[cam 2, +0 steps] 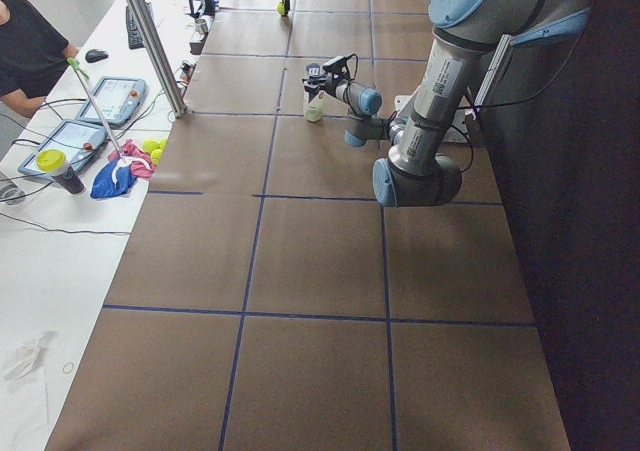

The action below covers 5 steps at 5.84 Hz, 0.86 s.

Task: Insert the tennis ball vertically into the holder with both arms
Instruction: 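Move the right gripper to the second yellow ball and grasp it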

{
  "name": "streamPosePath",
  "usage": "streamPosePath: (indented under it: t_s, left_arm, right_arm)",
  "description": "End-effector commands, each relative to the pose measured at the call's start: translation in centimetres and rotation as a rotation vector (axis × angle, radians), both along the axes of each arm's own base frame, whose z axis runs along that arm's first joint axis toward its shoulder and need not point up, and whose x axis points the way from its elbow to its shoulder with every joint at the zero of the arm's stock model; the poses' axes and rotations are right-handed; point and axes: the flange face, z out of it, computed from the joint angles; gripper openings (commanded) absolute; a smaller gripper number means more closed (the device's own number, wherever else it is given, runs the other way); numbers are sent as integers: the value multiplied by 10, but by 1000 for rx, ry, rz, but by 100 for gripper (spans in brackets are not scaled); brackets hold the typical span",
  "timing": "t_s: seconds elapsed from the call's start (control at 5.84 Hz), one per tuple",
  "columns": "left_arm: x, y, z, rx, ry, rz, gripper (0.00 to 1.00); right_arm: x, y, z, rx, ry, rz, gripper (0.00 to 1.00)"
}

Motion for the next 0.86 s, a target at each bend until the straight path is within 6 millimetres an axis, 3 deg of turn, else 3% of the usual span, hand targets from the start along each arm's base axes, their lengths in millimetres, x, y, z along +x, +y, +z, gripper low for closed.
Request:
streamPosePath:
  t_s: [0.0,0.17,0.34,0.51,0.69]
  left_arm:
    - [0,0,0,0,0,0,95]
    - [0,0,0,0,0,0,95]
    - [0,0,0,0,0,0,95]
    - [0,0,1,0,-1,0,96]
    - [0,0,-1,0,1,0,95]
  right_arm:
    - [1,-1,1,13,23,4,75]
    - [2,-2,2,13,27,8,39]
    - [2,-2,2,10,29,14,15]
    - [1,-5,-10,29,18,19,1]
    - [3,-6,-60,117,-23,22,0]
